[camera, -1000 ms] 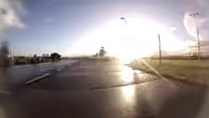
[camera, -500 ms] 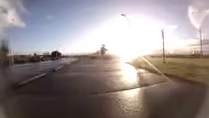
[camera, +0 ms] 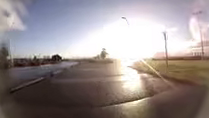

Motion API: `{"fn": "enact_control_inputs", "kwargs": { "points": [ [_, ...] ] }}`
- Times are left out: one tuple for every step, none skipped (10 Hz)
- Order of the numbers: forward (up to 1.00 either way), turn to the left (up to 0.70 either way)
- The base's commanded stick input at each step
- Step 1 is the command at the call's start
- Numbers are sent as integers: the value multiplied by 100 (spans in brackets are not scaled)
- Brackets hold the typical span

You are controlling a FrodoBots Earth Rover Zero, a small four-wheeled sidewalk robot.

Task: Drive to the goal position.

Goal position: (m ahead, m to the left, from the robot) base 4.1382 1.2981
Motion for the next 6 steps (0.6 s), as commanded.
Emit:
{"fn": "enact_control_inputs", "kwargs": {
  "points": [
    [70,0],
    [70,0],
    [70,0],
    [70,0],
    [70,0],
    [70,0]
  ]
}}
